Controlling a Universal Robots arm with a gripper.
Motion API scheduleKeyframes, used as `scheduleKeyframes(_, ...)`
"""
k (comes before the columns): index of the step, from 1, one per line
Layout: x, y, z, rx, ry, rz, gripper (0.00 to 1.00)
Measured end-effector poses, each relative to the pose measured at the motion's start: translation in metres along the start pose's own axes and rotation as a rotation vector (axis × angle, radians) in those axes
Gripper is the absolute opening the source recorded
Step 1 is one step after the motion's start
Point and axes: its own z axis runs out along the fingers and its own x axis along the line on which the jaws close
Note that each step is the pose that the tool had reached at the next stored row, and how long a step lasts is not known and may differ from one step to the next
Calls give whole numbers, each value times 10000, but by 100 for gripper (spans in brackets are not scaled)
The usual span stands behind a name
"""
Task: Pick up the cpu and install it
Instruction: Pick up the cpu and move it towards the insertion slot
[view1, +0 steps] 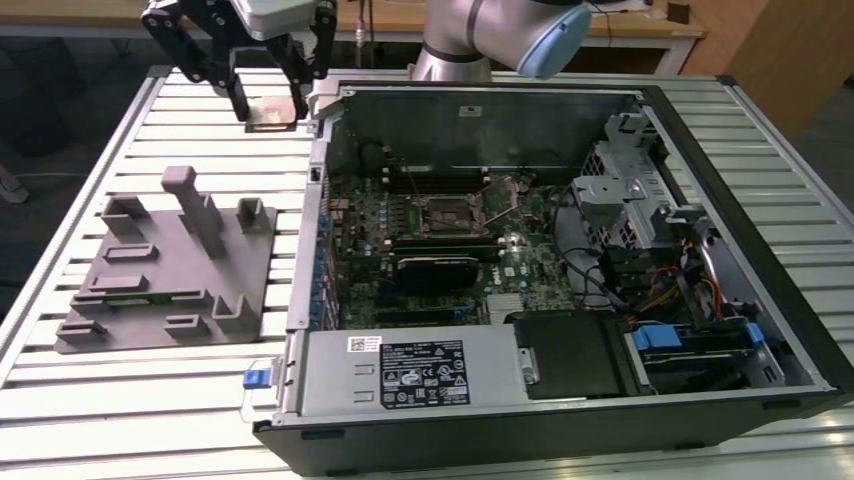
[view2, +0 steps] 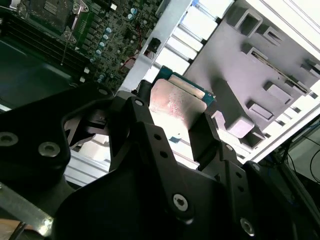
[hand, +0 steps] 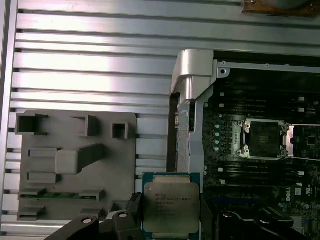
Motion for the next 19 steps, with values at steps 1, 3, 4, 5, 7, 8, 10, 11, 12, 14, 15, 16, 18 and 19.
scheduleKeyframes(1, -18, 0, 1, 0, 0, 1, 55)
scheduleKeyframes(3, -54, -1, 2, 0, 0, 0, 55)
scheduleKeyframes(4, -72, -2, 3, 0, 0, 0, 55)
scheduleKeyframes(5, -90, -2, 4, 0, 0, 0, 55)
scheduleKeyframes(7, -121, -3, 6, 0, 0, 5, 55)
scheduleKeyframes(8, -136, -4, 8, 0, 0, 10, 55)
scheduleKeyframes(10, -168, -5, 10, 1, 0, 18, 55)
scheduleKeyframes(11, -183, -5, 11, 0, -1, 18, 55)
scheduleKeyframes(12, -228, -4, 13, 0, -1, 18, 55)
scheduleKeyframes(14, -297, -3, 16, -3, -1, 18, 55)
scheduleKeyframes(15, -315, -3, 16, -4, -1, 18, 55)
scheduleKeyframes(16, -332, -3, 17, -5, -1, 19, 55)
scheduleKeyframes(18, -364, -3, 17, -8, -1, 19, 55)
scheduleKeyframes(19, -379, -3, 18, -9, -1, 18, 55)
